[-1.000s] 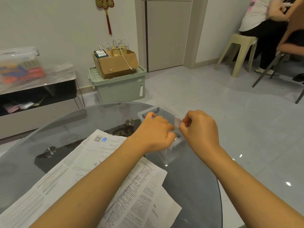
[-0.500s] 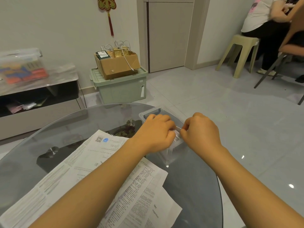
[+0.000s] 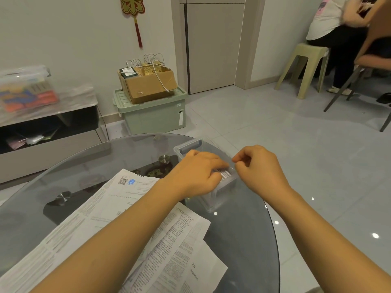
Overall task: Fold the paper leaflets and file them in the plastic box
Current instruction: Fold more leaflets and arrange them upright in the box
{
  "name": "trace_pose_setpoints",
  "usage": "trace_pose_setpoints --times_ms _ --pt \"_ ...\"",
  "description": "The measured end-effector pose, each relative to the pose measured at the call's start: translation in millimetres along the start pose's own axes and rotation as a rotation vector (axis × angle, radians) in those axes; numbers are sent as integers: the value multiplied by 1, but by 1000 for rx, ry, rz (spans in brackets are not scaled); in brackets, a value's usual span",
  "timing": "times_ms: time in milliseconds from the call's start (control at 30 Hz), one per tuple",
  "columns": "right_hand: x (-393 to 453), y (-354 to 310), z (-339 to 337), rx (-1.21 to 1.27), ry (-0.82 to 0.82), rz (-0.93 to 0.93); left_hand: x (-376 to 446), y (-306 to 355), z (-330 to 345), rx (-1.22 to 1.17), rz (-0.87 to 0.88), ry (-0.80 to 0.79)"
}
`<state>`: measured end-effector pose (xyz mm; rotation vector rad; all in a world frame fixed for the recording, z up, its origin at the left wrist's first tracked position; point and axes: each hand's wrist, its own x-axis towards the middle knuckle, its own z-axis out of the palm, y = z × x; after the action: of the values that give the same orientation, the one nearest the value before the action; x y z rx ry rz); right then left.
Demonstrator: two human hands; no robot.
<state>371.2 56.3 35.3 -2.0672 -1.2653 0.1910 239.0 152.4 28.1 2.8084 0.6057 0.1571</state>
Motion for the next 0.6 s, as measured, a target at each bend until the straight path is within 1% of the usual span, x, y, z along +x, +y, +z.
trace_pose_setpoints --times_ms 200,300,400,600 --pt "2 5 1 34 -22 -4 1 10 -2 113 10 -74" --pt "2 5 -2 75 -38 16 3 11 -3 66 -22 -98" --pt "1 6 -7 104 -49 28 -2 10 -5 -28 -48 -32" --pt "-13 -3 -13 102 -43 -51 -38 21 -14 -23 -127 95"
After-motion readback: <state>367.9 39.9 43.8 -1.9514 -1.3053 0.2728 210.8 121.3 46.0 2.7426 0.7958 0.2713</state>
